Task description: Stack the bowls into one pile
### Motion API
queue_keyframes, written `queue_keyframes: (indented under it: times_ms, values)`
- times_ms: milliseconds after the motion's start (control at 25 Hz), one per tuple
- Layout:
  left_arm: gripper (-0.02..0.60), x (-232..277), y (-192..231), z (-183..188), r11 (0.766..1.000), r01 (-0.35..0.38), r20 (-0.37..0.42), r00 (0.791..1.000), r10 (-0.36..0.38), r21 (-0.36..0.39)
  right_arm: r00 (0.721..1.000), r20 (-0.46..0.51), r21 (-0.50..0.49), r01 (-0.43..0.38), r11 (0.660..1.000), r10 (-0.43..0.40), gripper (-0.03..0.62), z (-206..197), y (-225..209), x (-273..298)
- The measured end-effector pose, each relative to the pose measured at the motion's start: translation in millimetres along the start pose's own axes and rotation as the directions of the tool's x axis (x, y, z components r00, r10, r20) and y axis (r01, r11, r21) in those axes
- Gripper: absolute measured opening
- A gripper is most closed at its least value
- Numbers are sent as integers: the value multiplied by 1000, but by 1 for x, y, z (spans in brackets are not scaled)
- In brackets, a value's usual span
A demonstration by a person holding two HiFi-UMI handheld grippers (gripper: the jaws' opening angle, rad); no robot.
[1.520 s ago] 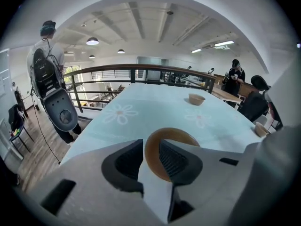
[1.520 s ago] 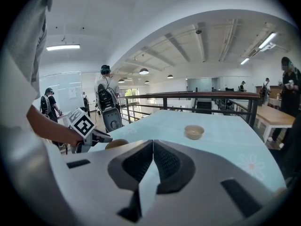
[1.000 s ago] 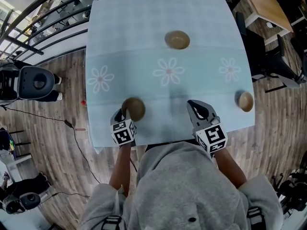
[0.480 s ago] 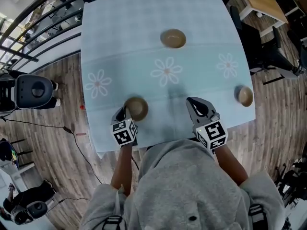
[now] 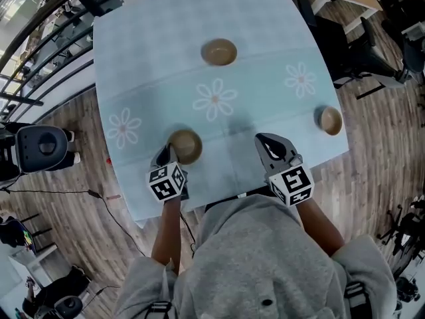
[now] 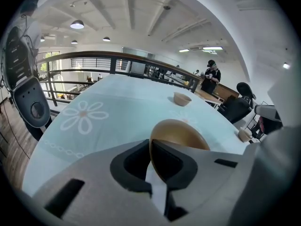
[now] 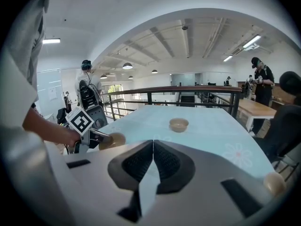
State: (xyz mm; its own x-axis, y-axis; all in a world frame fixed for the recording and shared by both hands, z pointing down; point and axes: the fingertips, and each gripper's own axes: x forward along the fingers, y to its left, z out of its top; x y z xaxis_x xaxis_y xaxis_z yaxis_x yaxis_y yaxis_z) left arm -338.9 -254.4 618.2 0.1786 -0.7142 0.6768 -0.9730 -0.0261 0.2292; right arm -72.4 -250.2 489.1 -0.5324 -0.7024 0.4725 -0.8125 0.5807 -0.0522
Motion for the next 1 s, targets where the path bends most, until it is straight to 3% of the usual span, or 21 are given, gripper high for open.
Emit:
queue_keyframes:
  times_ms: [720, 1000]
  values:
    - [26, 52, -83, 69, 1000, 20, 12, 1000, -20, 11, 999, 36, 76, -5, 997, 2, 28, -4, -77, -11]
    - [26, 83, -115, 111, 999, 35, 40, 999, -35, 7, 998, 41, 126, -45, 991, 40, 28, -12, -95, -2]
